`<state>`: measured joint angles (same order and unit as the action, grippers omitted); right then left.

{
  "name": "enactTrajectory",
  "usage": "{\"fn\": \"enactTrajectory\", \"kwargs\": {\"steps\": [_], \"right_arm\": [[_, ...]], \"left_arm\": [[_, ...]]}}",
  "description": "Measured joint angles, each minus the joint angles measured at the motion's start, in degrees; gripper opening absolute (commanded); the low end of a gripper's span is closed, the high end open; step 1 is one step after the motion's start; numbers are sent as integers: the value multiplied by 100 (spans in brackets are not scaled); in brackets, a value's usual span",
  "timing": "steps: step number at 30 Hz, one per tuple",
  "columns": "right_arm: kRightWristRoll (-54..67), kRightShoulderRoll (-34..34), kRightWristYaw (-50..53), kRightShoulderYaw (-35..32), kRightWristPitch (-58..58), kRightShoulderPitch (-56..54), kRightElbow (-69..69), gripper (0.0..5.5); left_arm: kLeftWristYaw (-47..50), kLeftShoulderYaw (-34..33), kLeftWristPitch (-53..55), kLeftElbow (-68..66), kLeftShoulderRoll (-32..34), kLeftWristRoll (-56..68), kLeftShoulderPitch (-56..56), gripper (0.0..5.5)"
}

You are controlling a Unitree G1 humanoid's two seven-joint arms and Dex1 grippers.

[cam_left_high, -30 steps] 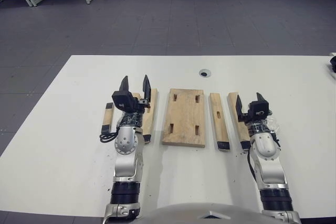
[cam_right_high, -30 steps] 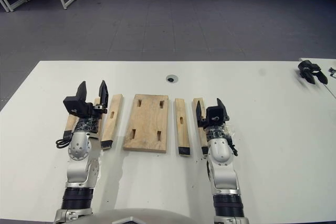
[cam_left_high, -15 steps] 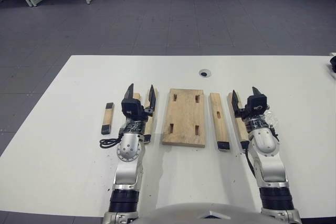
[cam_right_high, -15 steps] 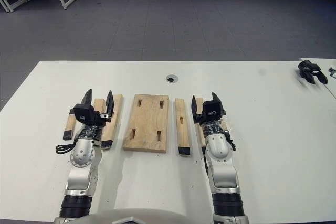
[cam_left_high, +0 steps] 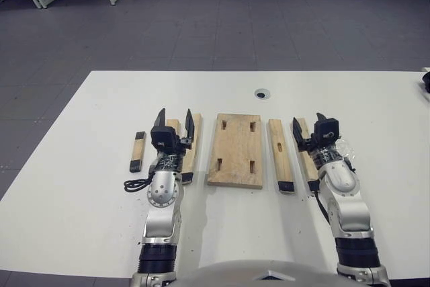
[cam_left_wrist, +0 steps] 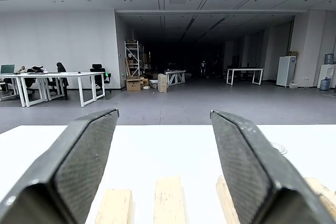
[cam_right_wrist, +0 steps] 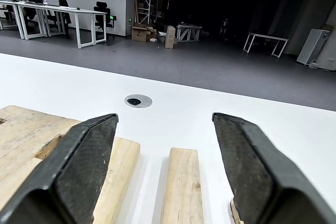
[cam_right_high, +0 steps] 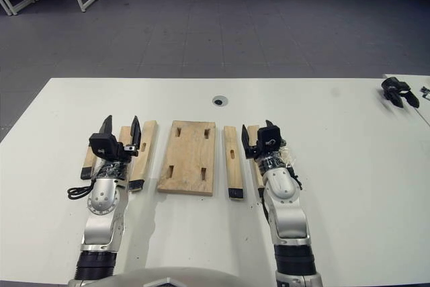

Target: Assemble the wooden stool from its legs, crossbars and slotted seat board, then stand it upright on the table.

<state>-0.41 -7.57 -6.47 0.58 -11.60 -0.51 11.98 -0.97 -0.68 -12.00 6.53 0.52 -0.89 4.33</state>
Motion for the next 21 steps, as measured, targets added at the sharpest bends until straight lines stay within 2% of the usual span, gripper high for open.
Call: {"fn": "enactTrajectory", "kwargs": {"steps": [5,8,16,21], "right_arm": [[25,-32,212,-344,-185,7,-22,330],[83,-319,170,-790,-569,198,-85,330],[454,-1174,-838,-1050,-1415,643,-695,330],[697,-1237,-982,-1075,-1745,644,-685,245]], "left_arm": [[0,-26,37,11,29,2,-2,323],[0,-99,43,62,75,3,11,323],[22,-120,57,131,10,2,217,323],[22,-125,77,153,-5,3,259,323]]}}
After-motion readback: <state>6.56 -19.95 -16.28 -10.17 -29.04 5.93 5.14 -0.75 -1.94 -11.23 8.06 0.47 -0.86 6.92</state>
